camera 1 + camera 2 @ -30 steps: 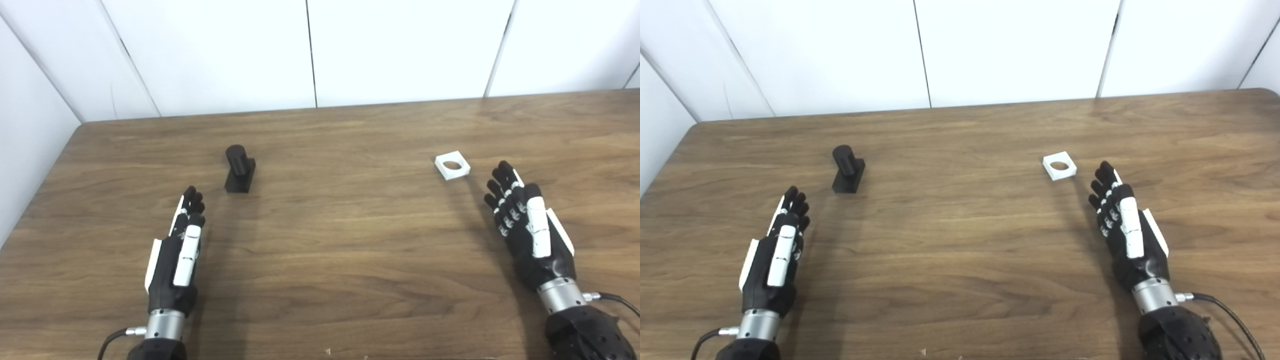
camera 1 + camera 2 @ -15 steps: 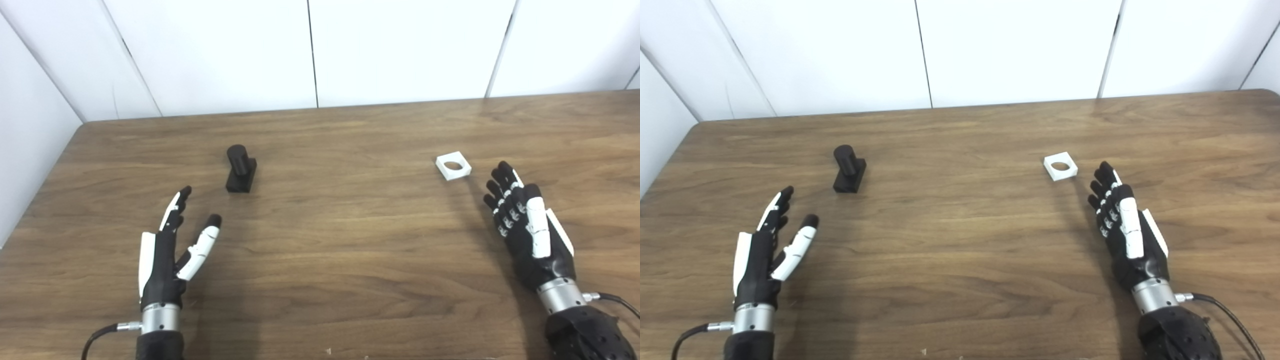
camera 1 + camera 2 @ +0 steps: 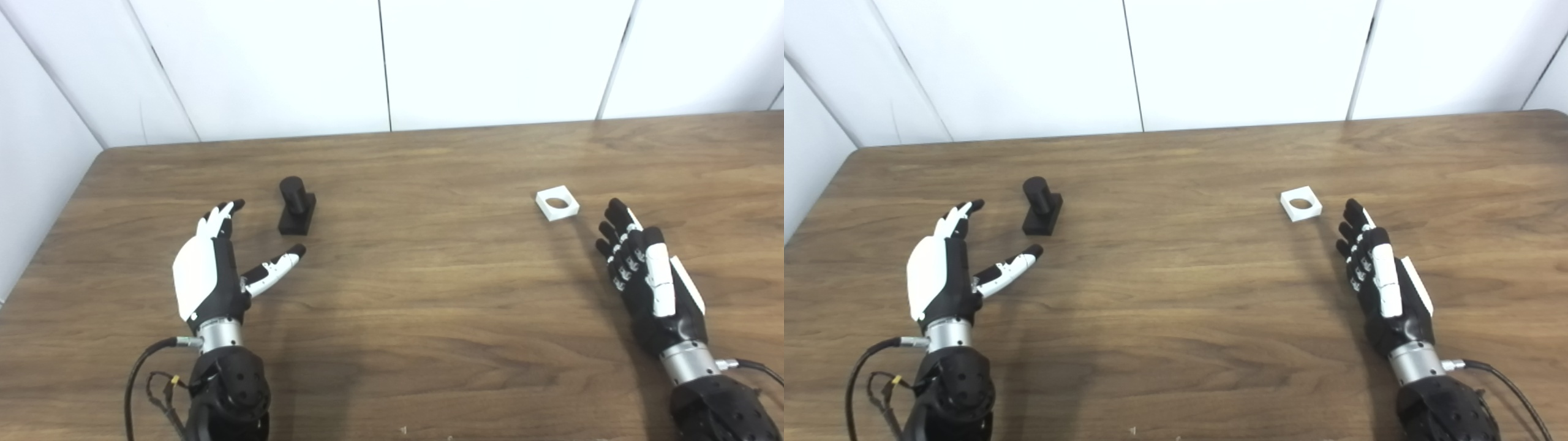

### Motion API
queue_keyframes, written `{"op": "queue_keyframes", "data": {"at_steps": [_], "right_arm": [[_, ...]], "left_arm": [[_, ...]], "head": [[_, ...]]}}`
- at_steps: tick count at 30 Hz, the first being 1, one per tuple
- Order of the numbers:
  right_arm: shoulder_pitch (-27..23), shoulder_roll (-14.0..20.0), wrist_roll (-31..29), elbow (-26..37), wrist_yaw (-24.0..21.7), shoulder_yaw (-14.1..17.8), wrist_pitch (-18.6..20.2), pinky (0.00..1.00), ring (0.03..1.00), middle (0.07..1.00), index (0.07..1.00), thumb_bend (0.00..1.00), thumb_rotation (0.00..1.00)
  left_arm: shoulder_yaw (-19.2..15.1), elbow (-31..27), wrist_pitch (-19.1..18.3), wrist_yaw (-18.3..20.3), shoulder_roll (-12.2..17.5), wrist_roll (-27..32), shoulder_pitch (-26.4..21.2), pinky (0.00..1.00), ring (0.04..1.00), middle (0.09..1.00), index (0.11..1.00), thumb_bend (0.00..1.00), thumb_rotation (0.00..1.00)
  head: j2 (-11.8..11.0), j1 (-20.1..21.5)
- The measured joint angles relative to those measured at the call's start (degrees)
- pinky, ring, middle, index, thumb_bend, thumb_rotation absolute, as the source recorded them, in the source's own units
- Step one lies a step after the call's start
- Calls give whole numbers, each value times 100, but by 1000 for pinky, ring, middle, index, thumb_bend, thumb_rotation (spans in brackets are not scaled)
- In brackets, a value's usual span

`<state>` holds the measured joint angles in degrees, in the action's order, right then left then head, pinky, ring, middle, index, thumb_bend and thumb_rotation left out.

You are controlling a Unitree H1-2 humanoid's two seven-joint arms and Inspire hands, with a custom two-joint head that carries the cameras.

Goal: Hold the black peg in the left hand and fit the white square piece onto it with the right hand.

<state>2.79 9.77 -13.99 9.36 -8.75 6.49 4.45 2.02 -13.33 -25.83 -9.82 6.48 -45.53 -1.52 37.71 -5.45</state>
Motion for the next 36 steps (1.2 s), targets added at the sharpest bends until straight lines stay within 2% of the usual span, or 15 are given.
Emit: {"op": "queue_keyframes", "data": {"at_steps": [2, 6, 11, 15, 26, 36], "right_arm": [[-4, 1, 14, -8, 15, 5, 1, 989, 1000, 1000, 965, 595, 1000], [-31, -4, 31, -24, 16, -8, 1, 997, 1000, 1000, 965, 577, 1000], [-56, -18, 31, -44, 13, -16, -5, 1000, 1000, 1000, 972, 562, 1000], [-58, -27, 29, -47, 6, -16, -24, 1000, 1000, 1000, 979, 543, 1000], [-57, -43, 21, -51, -10, -28, -107, 1000, 1000, 1000, 981, 542, 1000], [-57, -43, -24, -60, -18, -20, -132, 1000, 1000, 1000, 967, 571, 1000]], "left_arm": [[42, 190, -51, 71, 33, -88, -139, 937, 968, 939, 846, 858, 428], [95, 461, -88, 170, 120, -166, -492, 974, 971, 941, 847, 833, 469], [140, 814, -98, 388, 220, -488, -874, 956, 966, 936, 837, 830, 507], [73, 1181, -106, 563, 211, -669, -1020, 949, 973, 938, 833, 822, 496], [36, 1925, -110, 565, 216, -716, -1463, 943, 969, 930, 812, 817, 506], [42, 2425, -109, 393, 242, -735, -1600, 954, 976, 926, 812, 812, 515]], "head": [[0, -9], [-35, 0], [-53, 17], [-70, 9], [-79, 0], [-62, -9]]}}
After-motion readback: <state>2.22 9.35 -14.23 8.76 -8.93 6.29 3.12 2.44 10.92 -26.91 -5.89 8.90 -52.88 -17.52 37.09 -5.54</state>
